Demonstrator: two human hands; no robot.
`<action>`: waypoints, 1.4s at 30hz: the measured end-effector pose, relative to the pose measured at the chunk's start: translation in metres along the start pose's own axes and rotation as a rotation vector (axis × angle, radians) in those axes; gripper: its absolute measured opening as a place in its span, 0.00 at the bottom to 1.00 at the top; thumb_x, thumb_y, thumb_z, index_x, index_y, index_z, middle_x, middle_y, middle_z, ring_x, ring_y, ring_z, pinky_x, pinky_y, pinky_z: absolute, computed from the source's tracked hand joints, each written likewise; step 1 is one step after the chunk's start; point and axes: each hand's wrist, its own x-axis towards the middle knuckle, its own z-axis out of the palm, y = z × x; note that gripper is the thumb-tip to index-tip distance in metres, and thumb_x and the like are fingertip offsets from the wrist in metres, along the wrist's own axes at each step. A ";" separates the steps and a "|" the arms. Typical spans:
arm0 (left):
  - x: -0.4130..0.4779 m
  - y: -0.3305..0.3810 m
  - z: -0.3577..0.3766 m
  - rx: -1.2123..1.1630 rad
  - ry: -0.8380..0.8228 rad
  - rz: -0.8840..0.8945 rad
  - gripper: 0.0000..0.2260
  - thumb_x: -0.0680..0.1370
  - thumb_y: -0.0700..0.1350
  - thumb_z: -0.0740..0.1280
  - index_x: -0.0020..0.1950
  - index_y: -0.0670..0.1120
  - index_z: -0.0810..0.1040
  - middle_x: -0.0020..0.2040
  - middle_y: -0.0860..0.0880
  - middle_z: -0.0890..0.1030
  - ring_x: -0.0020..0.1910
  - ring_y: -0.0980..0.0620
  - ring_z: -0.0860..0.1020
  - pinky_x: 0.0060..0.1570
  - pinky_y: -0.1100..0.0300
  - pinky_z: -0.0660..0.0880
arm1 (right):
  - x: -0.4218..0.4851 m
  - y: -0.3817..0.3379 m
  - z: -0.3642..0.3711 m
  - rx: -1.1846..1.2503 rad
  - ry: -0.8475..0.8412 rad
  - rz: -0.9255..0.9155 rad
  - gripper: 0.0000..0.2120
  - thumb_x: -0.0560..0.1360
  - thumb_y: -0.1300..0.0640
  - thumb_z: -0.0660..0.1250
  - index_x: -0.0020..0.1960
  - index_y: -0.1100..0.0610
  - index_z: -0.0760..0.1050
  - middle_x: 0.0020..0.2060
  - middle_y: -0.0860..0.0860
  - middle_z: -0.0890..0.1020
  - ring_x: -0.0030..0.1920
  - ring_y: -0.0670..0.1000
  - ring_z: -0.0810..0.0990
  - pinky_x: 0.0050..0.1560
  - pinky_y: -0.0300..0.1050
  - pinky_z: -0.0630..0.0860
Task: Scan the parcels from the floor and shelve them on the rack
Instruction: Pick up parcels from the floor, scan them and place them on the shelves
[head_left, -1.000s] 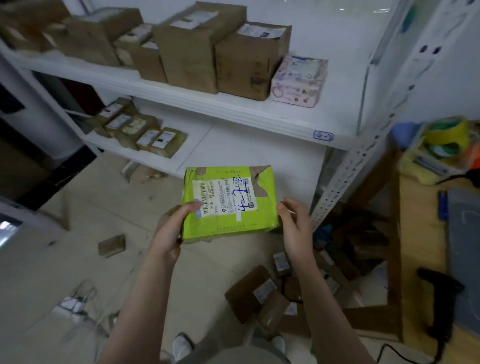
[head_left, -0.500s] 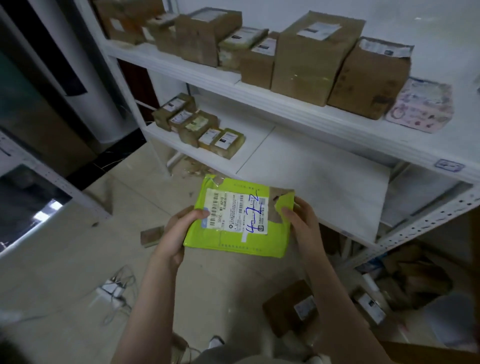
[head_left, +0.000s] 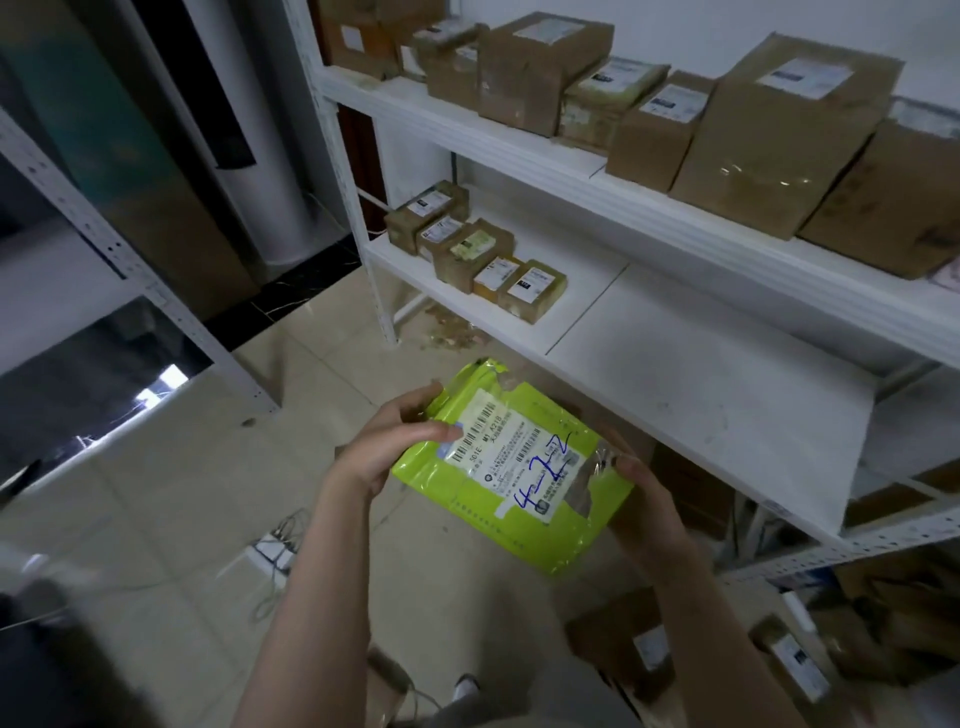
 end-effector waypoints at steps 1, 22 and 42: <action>0.004 0.002 0.000 -0.020 0.039 -0.002 0.50 0.51 0.52 0.80 0.73 0.47 0.72 0.67 0.47 0.79 0.64 0.47 0.79 0.69 0.46 0.72 | 0.005 0.001 0.000 -0.004 0.011 -0.002 0.42 0.64 0.43 0.77 0.71 0.61 0.69 0.65 0.64 0.77 0.60 0.62 0.79 0.58 0.57 0.75; 0.202 -0.025 0.107 -0.086 0.174 -0.490 0.55 0.51 0.73 0.74 0.74 0.50 0.67 0.67 0.46 0.72 0.62 0.42 0.74 0.54 0.46 0.78 | 0.174 0.026 -0.015 0.284 0.435 0.230 0.16 0.79 0.61 0.67 0.62 0.45 0.75 0.56 0.45 0.81 0.63 0.53 0.78 0.65 0.54 0.75; 0.471 -0.068 0.146 -0.239 0.316 -0.470 0.38 0.68 0.65 0.74 0.69 0.42 0.71 0.63 0.44 0.78 0.55 0.44 0.80 0.43 0.55 0.80 | 0.390 -0.010 -0.095 0.369 0.528 0.330 0.11 0.77 0.53 0.69 0.38 0.55 0.83 0.34 0.54 0.81 0.33 0.51 0.80 0.34 0.41 0.76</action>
